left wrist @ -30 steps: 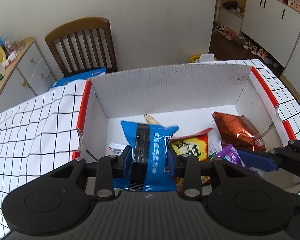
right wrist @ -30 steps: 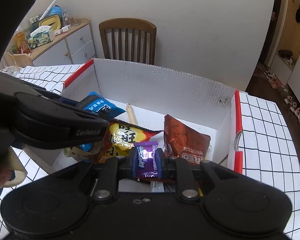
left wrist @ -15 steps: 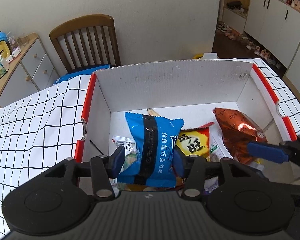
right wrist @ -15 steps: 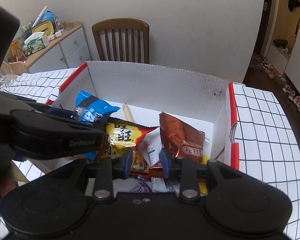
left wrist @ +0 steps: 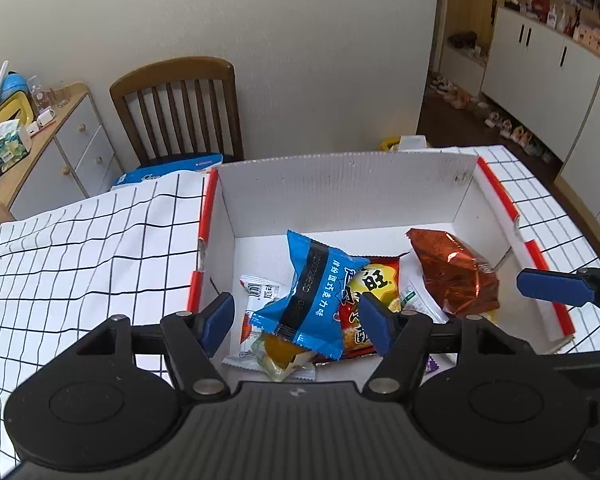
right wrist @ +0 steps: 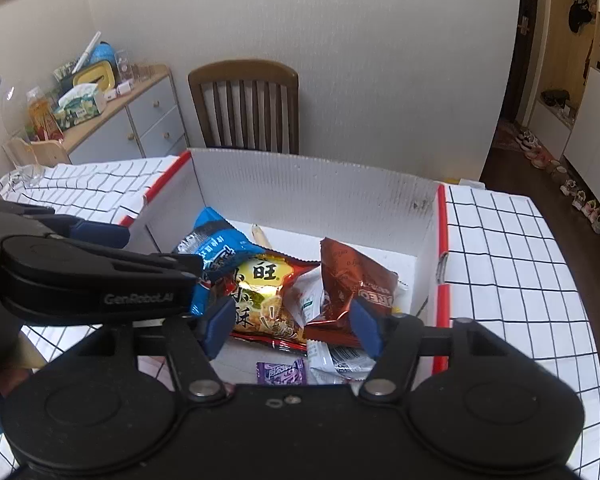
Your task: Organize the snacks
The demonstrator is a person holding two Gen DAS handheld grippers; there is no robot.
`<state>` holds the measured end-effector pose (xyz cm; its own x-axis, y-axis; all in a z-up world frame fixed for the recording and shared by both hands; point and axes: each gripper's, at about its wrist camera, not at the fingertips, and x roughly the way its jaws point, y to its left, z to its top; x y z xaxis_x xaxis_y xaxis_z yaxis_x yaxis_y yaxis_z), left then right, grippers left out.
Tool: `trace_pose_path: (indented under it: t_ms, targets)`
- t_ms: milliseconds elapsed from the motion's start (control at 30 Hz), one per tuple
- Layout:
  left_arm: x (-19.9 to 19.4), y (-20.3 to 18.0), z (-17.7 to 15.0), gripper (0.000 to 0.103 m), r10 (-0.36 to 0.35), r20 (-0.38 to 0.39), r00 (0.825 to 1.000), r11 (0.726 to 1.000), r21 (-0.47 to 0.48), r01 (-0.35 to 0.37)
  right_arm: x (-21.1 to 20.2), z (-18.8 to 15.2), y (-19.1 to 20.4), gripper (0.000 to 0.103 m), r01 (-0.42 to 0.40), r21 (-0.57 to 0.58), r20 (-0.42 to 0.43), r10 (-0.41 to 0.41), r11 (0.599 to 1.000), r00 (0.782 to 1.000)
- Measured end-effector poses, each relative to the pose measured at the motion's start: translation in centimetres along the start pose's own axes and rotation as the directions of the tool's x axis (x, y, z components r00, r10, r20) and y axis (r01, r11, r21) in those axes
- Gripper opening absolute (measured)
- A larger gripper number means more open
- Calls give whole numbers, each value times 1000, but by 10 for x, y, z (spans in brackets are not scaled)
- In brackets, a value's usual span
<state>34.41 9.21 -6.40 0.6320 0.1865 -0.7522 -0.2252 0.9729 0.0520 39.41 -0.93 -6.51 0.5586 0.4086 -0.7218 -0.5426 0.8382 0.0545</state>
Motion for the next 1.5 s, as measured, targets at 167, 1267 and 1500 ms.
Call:
trace_pose_path:
  t_ms: [167,1267,1500]
  targets:
    - [-22,4,-3,68,-9,37,999,1000,-5,9,-19,-2,1,70,10,-2,38,-9,1000,999]
    - [-148,12,-56,86,-122,224,967,990,-37,133,-141,-29,-3,103,-31,-25,310,37,999,950]
    - [-165,15,-69,91,-115,243,963,990,-52,131,-158,-38,-1,103,-54,-29,325,61,998,944]
